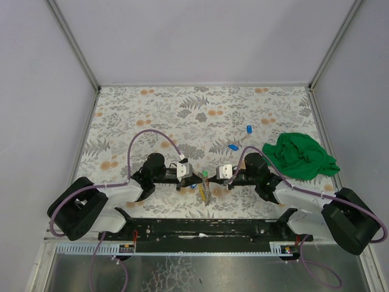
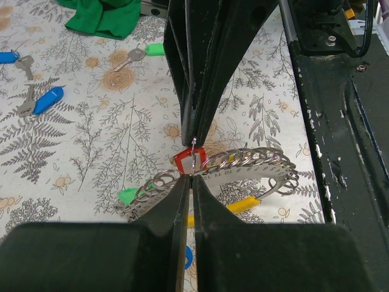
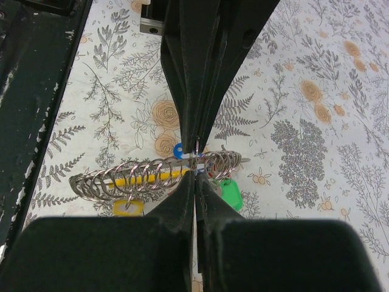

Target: Put the keys on the keyring

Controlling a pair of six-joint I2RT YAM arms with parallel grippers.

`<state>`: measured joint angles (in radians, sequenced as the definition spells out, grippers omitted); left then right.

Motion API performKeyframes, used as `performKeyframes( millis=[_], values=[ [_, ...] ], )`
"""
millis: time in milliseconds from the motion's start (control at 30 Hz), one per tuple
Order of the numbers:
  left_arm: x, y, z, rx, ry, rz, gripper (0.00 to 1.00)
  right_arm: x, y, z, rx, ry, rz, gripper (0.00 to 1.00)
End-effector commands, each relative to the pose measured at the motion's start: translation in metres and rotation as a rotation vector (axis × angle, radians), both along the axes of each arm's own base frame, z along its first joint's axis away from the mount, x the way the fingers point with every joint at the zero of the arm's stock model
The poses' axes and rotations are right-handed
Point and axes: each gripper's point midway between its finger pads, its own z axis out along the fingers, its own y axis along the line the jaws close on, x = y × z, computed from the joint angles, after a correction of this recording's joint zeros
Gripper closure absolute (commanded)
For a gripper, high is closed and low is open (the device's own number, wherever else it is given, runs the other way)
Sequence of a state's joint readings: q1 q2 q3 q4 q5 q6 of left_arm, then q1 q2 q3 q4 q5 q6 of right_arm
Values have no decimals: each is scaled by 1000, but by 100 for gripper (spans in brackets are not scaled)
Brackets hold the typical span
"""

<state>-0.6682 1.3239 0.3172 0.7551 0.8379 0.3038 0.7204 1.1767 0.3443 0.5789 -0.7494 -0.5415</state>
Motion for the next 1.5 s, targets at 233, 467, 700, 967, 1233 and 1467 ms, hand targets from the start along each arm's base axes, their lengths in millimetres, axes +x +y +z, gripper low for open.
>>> performKeyframes(
  millis=[233,467,700,967,1233,1467],
  values=[
    [7,-2,18,-49,-88,23,100,6,1,23,36,-67,-35,100],
    [5,-3,18,-54,-79,9,100,0,6,22,49,-41,10,100],
    [2,-5,20,-62,-75,-11,100,2,7,22,55,-39,1,100],
    [1,-6,19,-63,-68,-15,100,0,9,23,66,-28,14,100],
    [3,-5,19,-62,-69,-3,100,-4,10,23,60,-7,37,100],
    [3,-5,20,-64,-72,-2,100,-2,9,22,54,-7,25,100]
  ],
)
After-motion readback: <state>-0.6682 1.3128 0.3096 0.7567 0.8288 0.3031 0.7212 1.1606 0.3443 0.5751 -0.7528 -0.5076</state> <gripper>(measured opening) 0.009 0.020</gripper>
